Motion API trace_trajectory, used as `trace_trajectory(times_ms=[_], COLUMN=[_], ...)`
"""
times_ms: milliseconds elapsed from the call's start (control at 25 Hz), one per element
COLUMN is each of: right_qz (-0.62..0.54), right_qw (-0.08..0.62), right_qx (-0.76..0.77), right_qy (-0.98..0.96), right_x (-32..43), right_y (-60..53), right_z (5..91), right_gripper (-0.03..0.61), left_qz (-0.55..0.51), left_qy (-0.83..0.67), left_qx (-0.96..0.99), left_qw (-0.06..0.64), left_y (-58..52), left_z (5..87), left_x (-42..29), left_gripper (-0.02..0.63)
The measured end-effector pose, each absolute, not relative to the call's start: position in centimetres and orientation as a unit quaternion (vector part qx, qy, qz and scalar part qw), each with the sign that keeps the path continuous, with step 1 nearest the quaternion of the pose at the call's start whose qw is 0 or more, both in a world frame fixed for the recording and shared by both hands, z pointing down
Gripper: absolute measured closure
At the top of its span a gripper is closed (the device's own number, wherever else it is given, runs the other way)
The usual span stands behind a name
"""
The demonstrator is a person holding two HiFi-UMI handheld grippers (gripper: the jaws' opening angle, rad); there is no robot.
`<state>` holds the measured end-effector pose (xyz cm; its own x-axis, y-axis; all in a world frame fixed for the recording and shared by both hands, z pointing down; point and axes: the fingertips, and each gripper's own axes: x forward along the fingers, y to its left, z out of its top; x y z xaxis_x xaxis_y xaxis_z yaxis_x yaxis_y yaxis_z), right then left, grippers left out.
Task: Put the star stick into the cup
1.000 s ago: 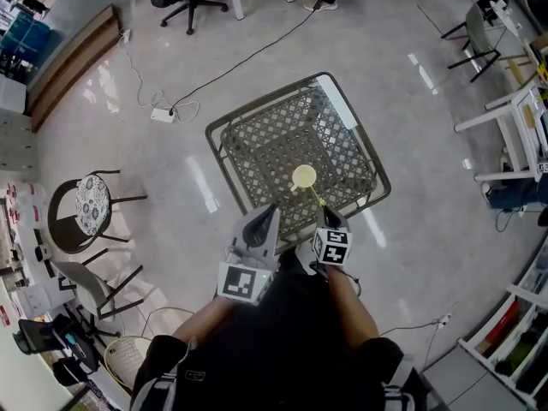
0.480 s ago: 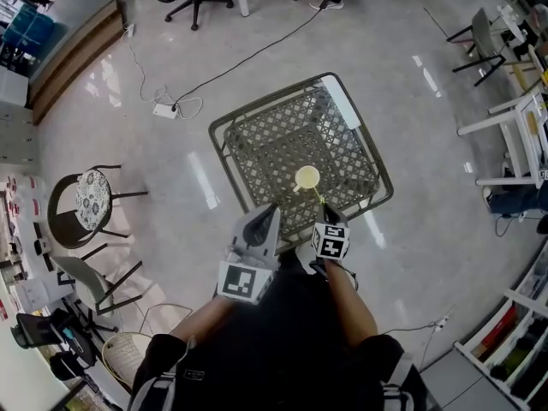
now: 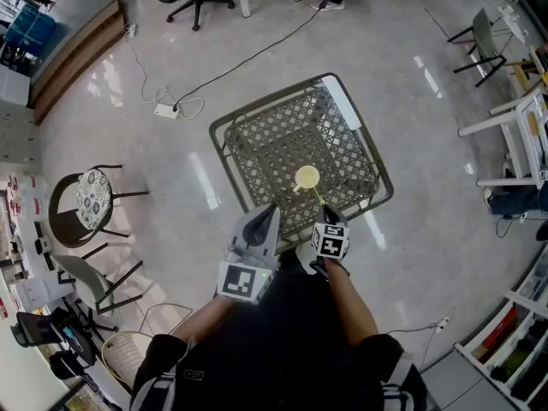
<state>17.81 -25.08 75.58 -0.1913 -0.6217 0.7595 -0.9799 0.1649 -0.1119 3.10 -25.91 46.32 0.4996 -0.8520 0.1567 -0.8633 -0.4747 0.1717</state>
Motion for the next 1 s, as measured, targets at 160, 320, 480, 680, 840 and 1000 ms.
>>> trace_trajectory(times_ms=[160, 320, 480, 680, 840, 1000], right_qz=[0.314, 0.315, 0.312, 0.302, 0.29, 0.277], right_qw=[0.289, 0.285, 0.27, 0.239, 0.208, 0.175], right_qx=[0.563, 0.565, 0.569, 0.576, 0.577, 0.574], right_qy=[-0.707, -0.707, -0.711, -0.721, -0.734, -0.751], right_x=[17.7, 17.9, 18.1, 18.8, 19.4, 19.5], right_y=[-24.8, -24.6, -24.6, -24.3, -23.7, -22.7], right_z=[76.0, 75.8, 74.7, 72.3, 69.8, 66.9], right_gripper=[0.557, 0.557, 0.557, 0.557, 0.557, 0.557], left_qz=[0.021, 0.024, 0.023, 0.019, 0.02, 0.037], left_qy=[-0.501, -0.5, -0.498, -0.5, -0.504, -0.506], left_qx=[0.858, 0.859, 0.861, 0.86, 0.859, 0.858], left_qw=[0.112, 0.108, 0.105, 0.099, 0.091, 0.081], left_y=[-25.8, -25.5, -25.2, -24.0, -22.6, -20.7], left_z=[46.3, 46.3, 46.0, 45.4, 44.9, 45.2], left_x=[3.2, 3.5, 3.8, 4.6, 5.4, 5.4], left_gripper=[0.597, 0.597, 0.597, 0.597, 0.597, 0.597])
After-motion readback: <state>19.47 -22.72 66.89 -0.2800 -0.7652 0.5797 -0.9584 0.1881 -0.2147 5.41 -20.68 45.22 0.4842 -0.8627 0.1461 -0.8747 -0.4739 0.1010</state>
